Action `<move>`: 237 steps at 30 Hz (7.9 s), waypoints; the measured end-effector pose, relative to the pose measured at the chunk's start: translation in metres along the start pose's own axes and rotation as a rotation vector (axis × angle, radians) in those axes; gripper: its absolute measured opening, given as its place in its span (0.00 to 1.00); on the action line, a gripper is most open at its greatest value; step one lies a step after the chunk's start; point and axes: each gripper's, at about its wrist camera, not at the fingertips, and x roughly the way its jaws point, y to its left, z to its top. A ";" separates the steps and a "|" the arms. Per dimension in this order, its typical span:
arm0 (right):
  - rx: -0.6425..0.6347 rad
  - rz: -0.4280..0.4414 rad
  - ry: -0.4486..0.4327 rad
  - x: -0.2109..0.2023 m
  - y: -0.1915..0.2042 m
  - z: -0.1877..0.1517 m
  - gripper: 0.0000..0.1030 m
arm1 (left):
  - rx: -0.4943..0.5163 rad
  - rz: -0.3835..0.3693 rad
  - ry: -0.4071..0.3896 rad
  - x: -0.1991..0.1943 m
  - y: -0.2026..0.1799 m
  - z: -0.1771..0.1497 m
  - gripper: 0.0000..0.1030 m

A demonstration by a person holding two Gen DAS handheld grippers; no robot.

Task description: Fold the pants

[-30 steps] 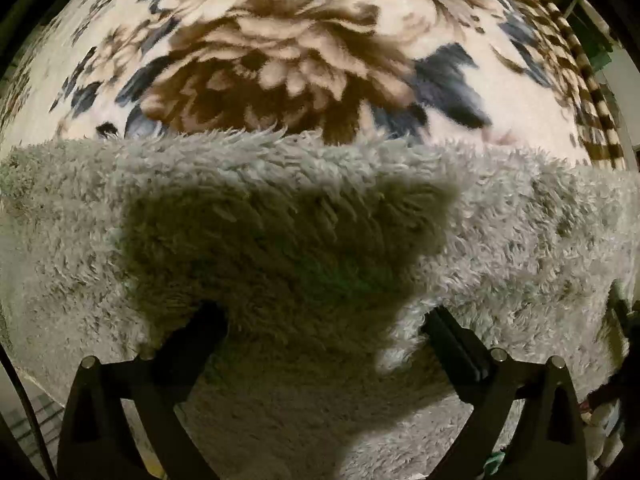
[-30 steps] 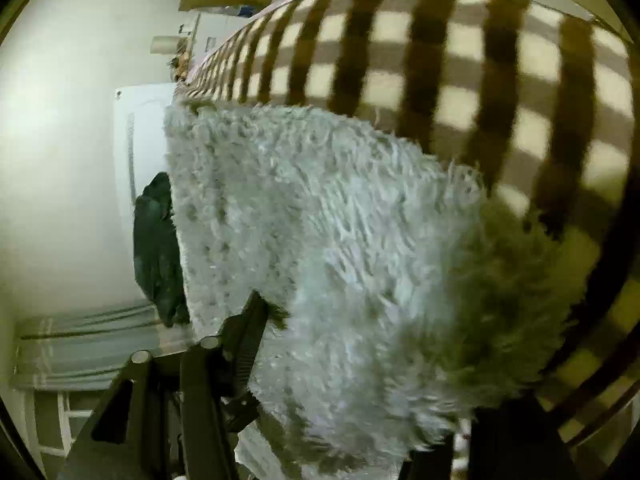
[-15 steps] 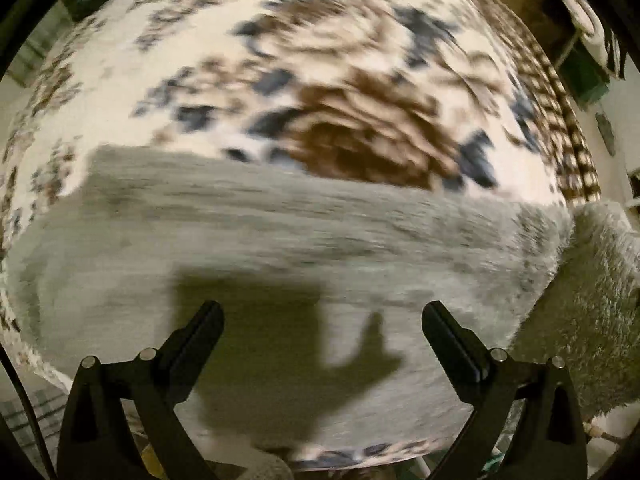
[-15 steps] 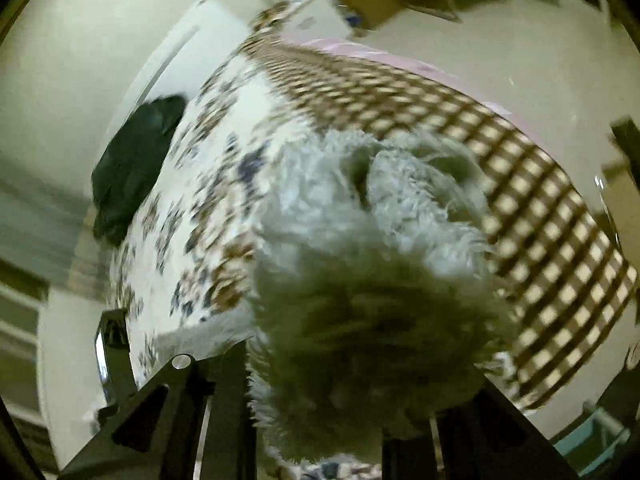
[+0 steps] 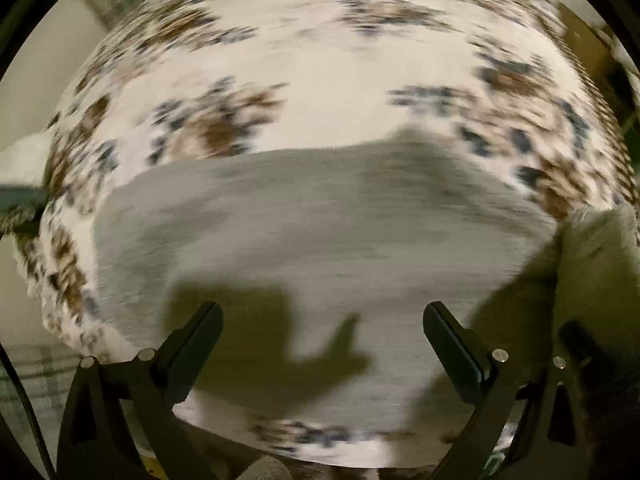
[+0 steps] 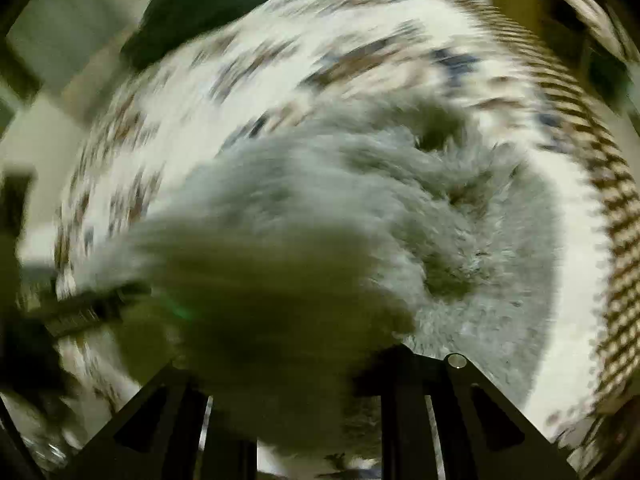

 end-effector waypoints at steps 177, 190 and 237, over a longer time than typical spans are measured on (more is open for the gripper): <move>0.673 0.455 0.227 0.016 -0.226 -0.054 1.00 | -0.128 -0.441 0.145 0.026 -0.080 0.010 0.99; 0.550 0.561 0.274 0.033 -0.188 -0.015 0.62 | -0.101 -0.544 0.151 0.031 -0.093 0.003 0.40; 0.151 -0.320 -0.143 -0.097 -0.079 0.346 0.99 | 0.101 -0.122 -0.241 -0.020 -0.108 0.303 0.92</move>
